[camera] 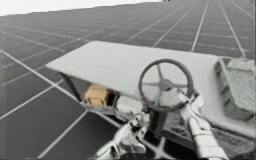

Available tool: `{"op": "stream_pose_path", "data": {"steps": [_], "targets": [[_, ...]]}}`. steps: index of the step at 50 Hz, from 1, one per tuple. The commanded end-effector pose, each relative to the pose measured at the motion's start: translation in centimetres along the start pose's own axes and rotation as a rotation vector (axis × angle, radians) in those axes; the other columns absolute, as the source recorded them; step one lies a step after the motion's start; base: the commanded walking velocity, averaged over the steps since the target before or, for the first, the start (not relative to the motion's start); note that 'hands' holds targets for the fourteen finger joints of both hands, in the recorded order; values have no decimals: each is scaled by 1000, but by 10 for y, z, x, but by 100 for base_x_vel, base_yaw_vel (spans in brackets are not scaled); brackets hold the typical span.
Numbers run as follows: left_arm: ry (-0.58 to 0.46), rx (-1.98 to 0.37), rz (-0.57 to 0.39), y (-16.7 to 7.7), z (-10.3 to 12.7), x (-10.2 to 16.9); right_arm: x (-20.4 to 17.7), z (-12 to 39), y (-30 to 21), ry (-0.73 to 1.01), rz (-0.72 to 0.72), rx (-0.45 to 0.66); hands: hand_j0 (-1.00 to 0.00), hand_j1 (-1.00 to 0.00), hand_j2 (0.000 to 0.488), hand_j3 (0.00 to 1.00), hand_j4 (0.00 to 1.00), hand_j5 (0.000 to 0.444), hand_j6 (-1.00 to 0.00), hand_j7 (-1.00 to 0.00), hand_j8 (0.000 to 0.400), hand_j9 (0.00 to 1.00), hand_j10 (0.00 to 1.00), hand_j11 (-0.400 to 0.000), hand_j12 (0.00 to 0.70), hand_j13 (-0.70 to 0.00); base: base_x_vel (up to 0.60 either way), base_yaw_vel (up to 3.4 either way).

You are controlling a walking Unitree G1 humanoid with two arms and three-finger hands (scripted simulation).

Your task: Pick up and drop off the object

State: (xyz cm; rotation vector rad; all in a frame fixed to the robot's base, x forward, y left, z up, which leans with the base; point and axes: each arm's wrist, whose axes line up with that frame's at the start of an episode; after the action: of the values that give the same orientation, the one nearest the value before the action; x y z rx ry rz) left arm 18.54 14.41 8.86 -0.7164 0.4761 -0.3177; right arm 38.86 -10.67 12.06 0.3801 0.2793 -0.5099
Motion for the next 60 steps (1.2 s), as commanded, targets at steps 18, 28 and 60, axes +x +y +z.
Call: {"op": "stream_pose_path", "data": {"steps": [18, 28, 60], "targets": [[-2, -2, -14, -1, 0, 1, 0, 13, 0, -50, -5, 17, 0, 0, 0, 1000, 1000, 0, 0, 0, 0, 1000, 1000, -400, 0, -700, 25, -14], [-2, -2, -14, -1, 0, 1, 0, 13, 0, -50, -5, 17, 0, 0, 0, 1000, 1000, 0, 0, 0, 0, 1000, 1000, -400, 0, -700, 20, -10], [94, 298, -262, -135, 69, 167, 84, 382, -276, -567, -599, 319, 0, 0, 0, 1000, 1000, 0, 0, 0, 0, 1000, 1000, -400, 0, -700, 1, -24]]}}
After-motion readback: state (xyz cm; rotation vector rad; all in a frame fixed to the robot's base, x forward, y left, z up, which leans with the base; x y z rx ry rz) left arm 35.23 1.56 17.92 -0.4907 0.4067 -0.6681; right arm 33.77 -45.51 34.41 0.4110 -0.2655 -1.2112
